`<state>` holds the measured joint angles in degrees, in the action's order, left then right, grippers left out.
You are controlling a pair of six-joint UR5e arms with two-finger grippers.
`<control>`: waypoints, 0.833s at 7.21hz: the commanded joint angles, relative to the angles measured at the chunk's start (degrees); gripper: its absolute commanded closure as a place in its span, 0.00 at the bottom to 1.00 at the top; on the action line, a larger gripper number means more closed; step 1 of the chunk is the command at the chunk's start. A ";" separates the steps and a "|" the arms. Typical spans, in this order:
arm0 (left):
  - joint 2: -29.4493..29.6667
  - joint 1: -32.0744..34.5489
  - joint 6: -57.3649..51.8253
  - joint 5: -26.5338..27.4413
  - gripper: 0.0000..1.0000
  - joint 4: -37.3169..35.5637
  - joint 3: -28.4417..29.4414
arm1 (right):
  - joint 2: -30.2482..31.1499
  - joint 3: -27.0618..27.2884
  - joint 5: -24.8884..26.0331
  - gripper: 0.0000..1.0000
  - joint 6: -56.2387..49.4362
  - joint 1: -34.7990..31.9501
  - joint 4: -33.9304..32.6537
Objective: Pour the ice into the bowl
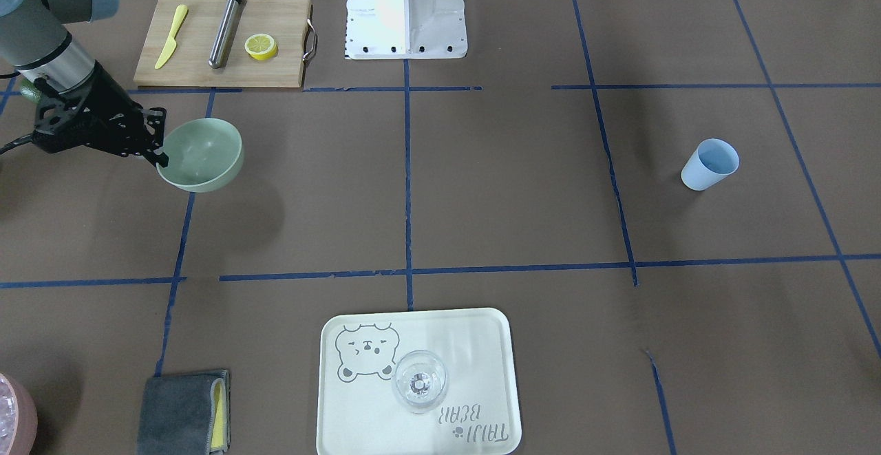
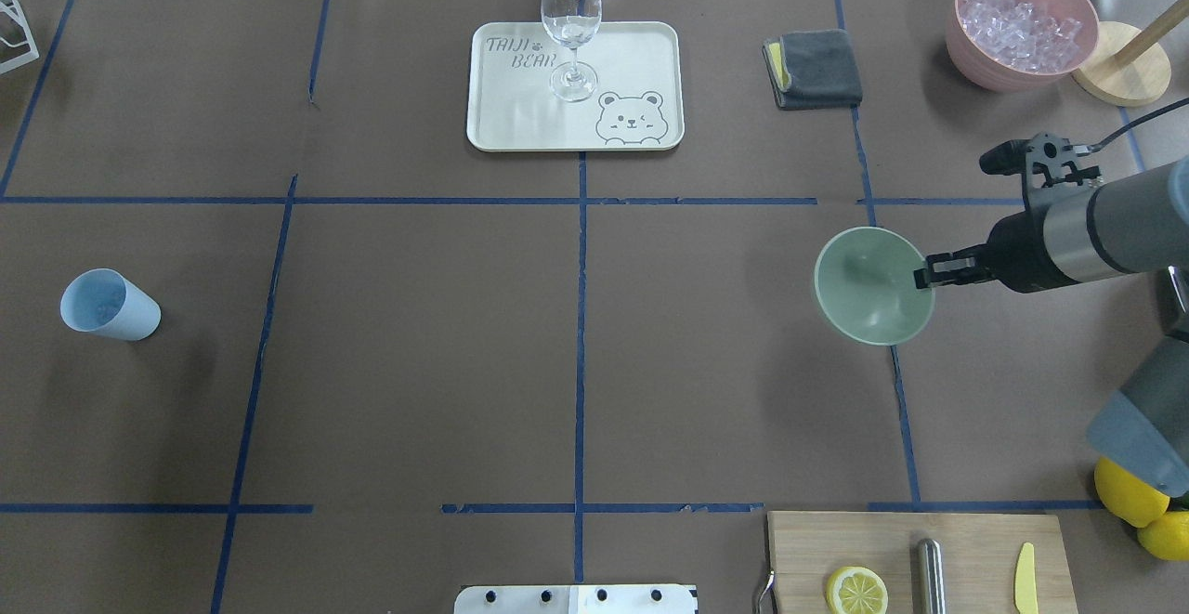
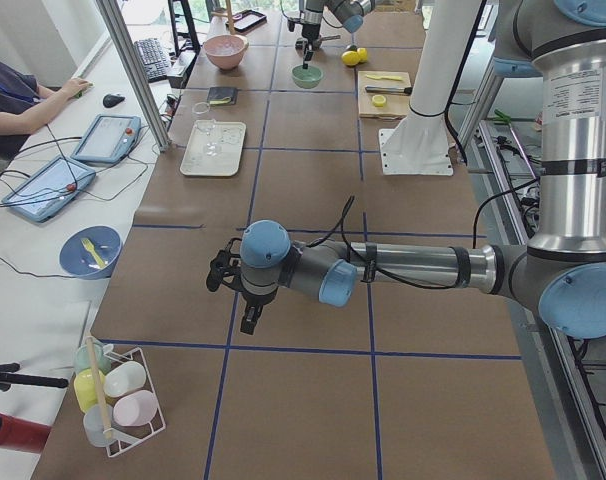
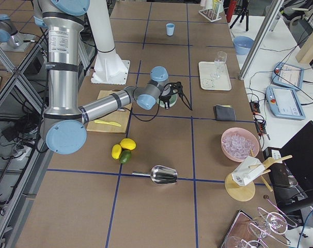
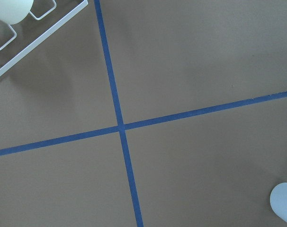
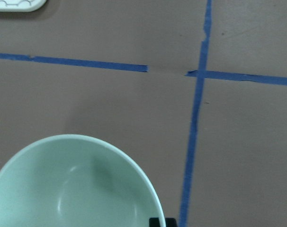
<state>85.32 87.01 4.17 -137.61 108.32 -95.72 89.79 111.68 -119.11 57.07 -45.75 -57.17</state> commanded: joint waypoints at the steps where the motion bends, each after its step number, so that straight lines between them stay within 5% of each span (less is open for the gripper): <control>1: -0.07 0.00 0.05 0.06 0.00 0.05 0.01 | -10.20 0.29 0.19 1.00 10.14 4.52 -5.27; 4: -0.42 0.00 0.05 -0.02 0.00 0.05 -0.34 | -27.95 -3.03 8.09 1.00 14.38 13.48 -21.79; 6: -0.51 0.09 0.13 -0.02 0.00 0.05 -0.43 | -40.25 -15.82 11.25 1.00 21.49 16.03 -22.98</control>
<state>84.90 87.06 4.28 -137.63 108.37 -96.09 57.28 103.41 -110.38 75.14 -31.56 -78.79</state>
